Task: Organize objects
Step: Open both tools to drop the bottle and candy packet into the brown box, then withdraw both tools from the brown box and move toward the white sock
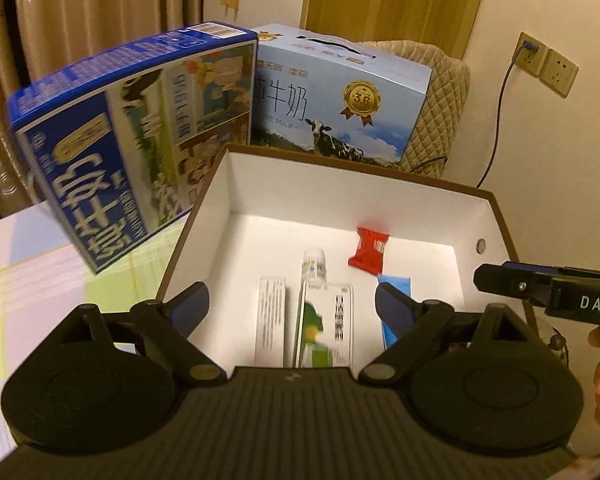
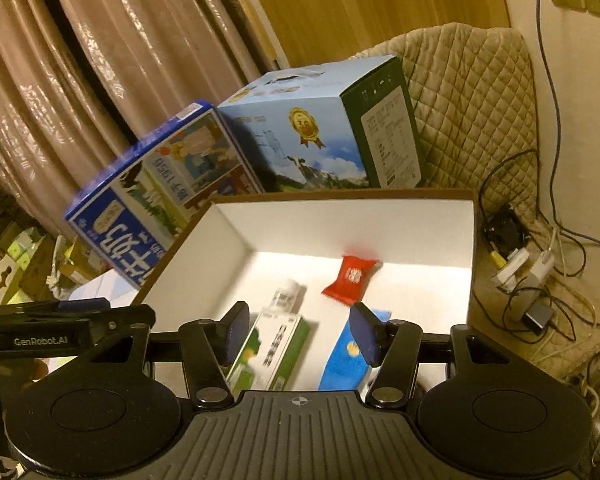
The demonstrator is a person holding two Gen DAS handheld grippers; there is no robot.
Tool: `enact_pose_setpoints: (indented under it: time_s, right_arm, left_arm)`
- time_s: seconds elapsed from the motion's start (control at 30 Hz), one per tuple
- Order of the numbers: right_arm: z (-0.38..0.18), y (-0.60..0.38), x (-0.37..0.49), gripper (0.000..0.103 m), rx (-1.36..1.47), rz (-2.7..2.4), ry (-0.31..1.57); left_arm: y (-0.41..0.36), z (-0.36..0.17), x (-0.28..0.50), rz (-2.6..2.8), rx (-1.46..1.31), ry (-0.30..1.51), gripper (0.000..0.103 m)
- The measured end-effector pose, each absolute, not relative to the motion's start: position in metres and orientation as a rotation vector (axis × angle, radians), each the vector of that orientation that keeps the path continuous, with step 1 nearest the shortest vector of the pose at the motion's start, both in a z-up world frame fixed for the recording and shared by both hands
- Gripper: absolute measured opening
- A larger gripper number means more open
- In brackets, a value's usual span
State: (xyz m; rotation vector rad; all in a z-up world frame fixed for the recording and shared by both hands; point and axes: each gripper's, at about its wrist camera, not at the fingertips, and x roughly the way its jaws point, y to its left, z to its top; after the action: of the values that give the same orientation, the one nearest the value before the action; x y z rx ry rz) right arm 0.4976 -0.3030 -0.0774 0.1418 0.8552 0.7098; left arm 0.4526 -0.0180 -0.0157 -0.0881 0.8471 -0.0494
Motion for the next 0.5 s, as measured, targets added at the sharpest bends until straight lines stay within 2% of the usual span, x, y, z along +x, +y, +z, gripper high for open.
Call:
enact_pose_setpoints:
  time_s: [0.5]
  right_arm:
    - [-0.062,-0.325,0.411,0.053,0.09,0.727,0.87]
  left_arm:
    - [-0.018,-0.01,0.355,-0.012,-0.147,0.88,0.088]
